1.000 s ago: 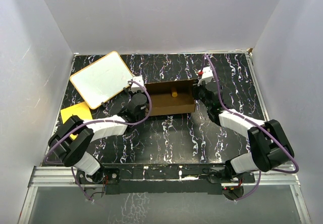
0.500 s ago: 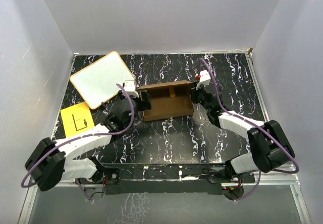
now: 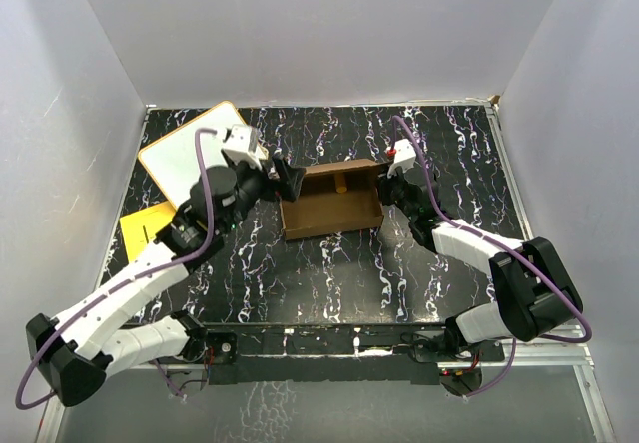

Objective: Fold the paper box

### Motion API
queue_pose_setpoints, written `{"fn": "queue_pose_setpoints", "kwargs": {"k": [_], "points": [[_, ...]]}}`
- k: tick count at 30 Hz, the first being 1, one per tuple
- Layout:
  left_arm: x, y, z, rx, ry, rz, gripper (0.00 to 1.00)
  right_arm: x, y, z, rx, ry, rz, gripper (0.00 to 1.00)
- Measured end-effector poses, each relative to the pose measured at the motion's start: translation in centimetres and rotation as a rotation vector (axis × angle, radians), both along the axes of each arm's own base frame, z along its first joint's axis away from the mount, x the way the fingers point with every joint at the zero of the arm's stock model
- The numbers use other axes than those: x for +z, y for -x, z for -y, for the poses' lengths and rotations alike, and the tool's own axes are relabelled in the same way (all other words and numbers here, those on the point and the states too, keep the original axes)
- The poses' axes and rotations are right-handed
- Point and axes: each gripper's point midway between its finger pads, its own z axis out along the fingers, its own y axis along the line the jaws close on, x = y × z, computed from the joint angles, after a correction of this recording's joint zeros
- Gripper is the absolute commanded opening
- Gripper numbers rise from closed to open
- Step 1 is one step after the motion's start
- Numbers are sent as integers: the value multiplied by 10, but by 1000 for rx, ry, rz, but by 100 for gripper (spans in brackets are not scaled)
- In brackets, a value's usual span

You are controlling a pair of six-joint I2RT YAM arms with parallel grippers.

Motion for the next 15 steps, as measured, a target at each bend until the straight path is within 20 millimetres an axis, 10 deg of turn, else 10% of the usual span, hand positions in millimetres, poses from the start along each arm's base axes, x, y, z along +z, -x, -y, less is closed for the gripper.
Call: {"fn": "queue_pose_setpoints", "kwargs": {"k": [7, 15], "points": [[52, -40, 10, -66, 58, -34, 58, 0, 0, -1, 5, 0, -1, 19], [-15, -92, 41, -200, -25, -281, 43, -4, 4, -3, 31, 6, -13, 26]]}}
